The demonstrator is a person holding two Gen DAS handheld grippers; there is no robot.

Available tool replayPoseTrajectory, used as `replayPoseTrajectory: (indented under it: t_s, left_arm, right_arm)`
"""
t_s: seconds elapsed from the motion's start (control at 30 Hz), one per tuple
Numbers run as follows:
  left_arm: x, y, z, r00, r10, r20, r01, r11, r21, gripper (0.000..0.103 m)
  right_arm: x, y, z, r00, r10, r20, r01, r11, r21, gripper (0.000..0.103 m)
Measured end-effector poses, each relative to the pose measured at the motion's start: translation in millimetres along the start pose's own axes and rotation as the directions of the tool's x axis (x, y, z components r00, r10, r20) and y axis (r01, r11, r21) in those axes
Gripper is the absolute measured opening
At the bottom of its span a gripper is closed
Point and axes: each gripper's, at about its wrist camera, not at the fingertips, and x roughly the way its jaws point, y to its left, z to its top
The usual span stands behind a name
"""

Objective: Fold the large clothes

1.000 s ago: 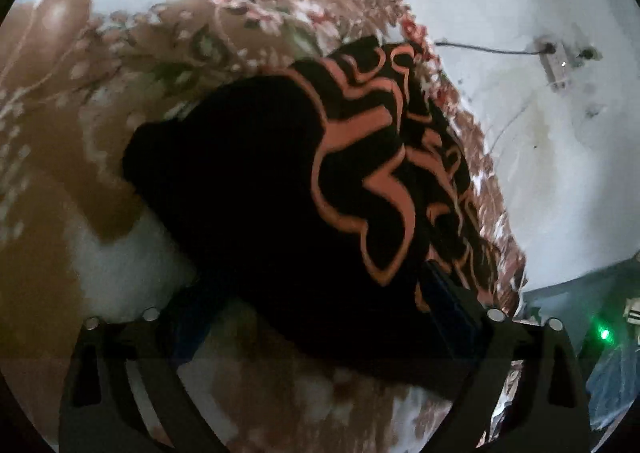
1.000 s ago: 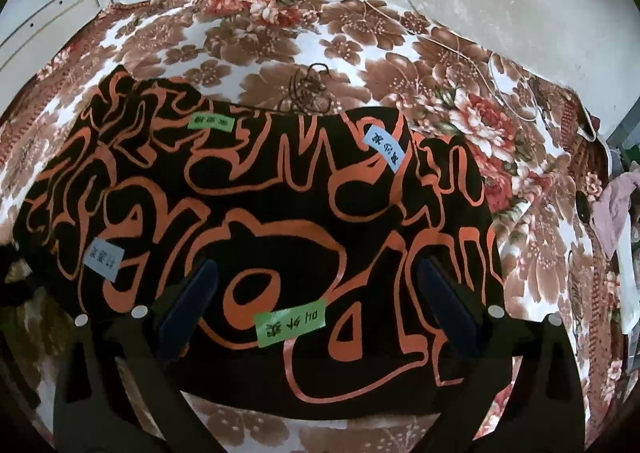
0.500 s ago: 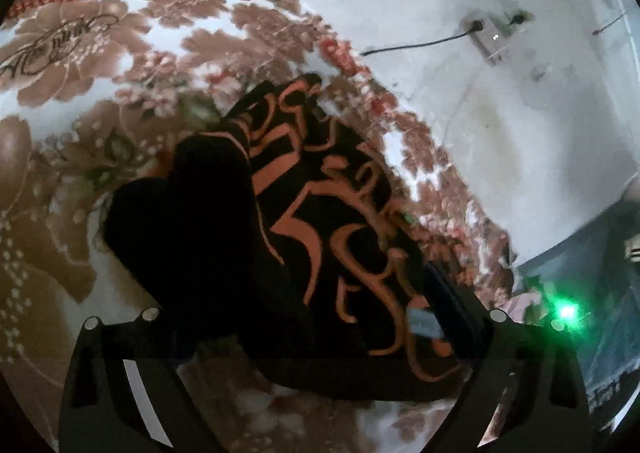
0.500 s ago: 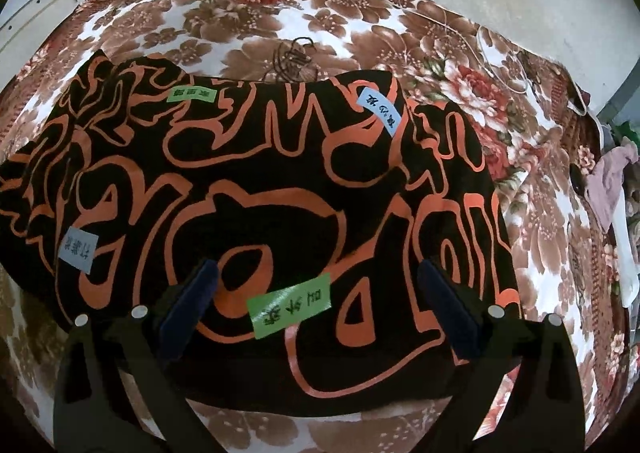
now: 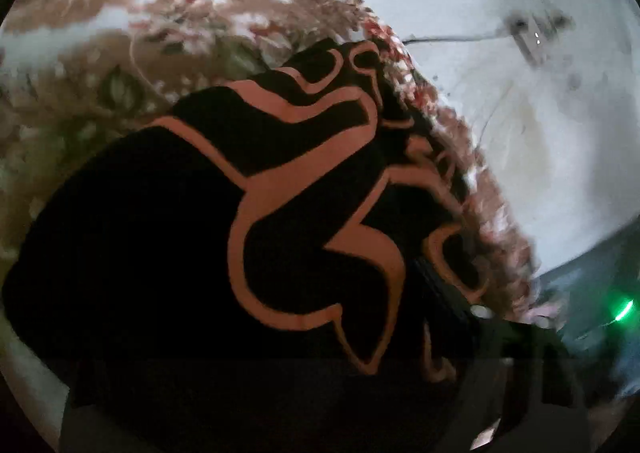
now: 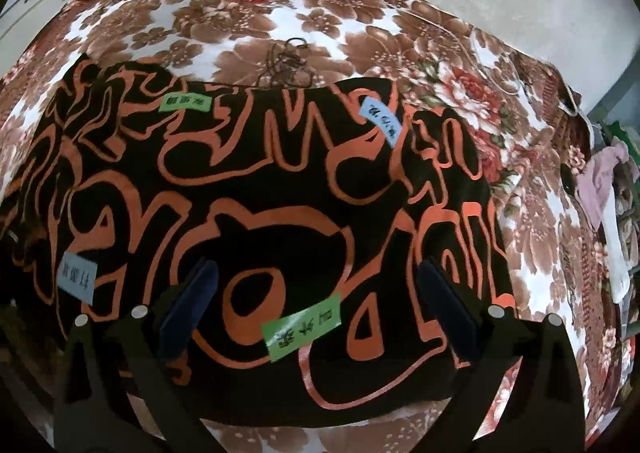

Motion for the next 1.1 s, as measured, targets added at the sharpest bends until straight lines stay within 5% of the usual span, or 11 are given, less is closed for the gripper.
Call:
replayPoseTrajectory:
  t_s: [0.07, 0.13, 0.23, 0.33, 0.43, 0.53, 0.67, 0.83, 0.97, 1.1]
  left_arm:
    - [-2.0, -7.5, 7.1, 1.0, -0.012, -0.011, 0.011, 1.0, -0.017, 0.083]
    - [-8.2, -12.2, 17.0, 0.999, -0.05, 0.012, 0.051, 0.997, -0.054, 0.065]
    - [-8.4, -15.7, 22.5, 0.994, -0.099, 0.037, 0.101, 0.992, -0.077, 0.059]
    - [17.5, 4.0, 11.9, 0.997, -0.071, -0.019, 0.069, 0.991, -0.118, 0.034]
    - [20.2, 10.0, 9.7, 0.996, -0.076, -0.035, 0.071, 0.99, -0.124, 0.028]
    - [8.1, -8.9, 23.8, 0.996, -0.068, -0.049, 0.061, 0.989, -0.133, 0.018]
    - [-22.3, -73.0, 35.8, 0.999, -0.039, -0.003, 0.04, 0.999, 0.017, 0.016]
    - [-44.0, -134.3, 38.4, 0.999, -0.004, 0.046, 0.001, 0.997, 0.072, 0.016]
    - [-56.5, -172.3, 36.6, 0.997, 0.044, 0.067, -0.053, 0.988, 0.145, 0.016]
    - [-54.1, -239.8, 21.1, 0.991, 0.107, 0.081, -0.13, 0.917, 0.377, 0.016]
  right_arm:
    - [-0.2, 1.5, 1.5, 1.0, -0.003, -0.002, 0.003, 1.0, -0.012, 0.098]
    - [0.0, 9.1, 1.7, 1.0, -0.018, 0.012, 0.019, 0.997, -0.074, 0.098]
    - [1.9, 20.7, 1.0, 1.0, -0.002, 0.029, 0.006, 0.992, -0.128, 0.098]
    - [8.7, 30.0, 0.5, 0.999, 0.032, 0.007, -0.031, 0.991, -0.131, 0.098]
    - [36.0, 43.6, -10.7, 0.996, 0.012, -0.089, -0.029, 0.982, -0.188, 0.098]
    - [51.3, 41.2, -21.2, 0.994, 0.059, -0.088, -0.071, 0.988, -0.139, 0.098]
    - [54.8, 42.9, -25.5, 0.997, 0.07, -0.037, -0.075, 0.985, -0.157, 0.099]
    - [19.2, 28.9, -25.5, 0.999, 0.044, 0.02, -0.039, 0.979, -0.201, 0.098]
    - [17.4, 19.9, -41.5, 0.995, 0.097, -0.022, -0.1, 0.981, -0.167, 0.098]
    - [41.2, 18.2, -42.8, 0.986, 0.164, -0.017, -0.165, 0.983, -0.083, 0.099]
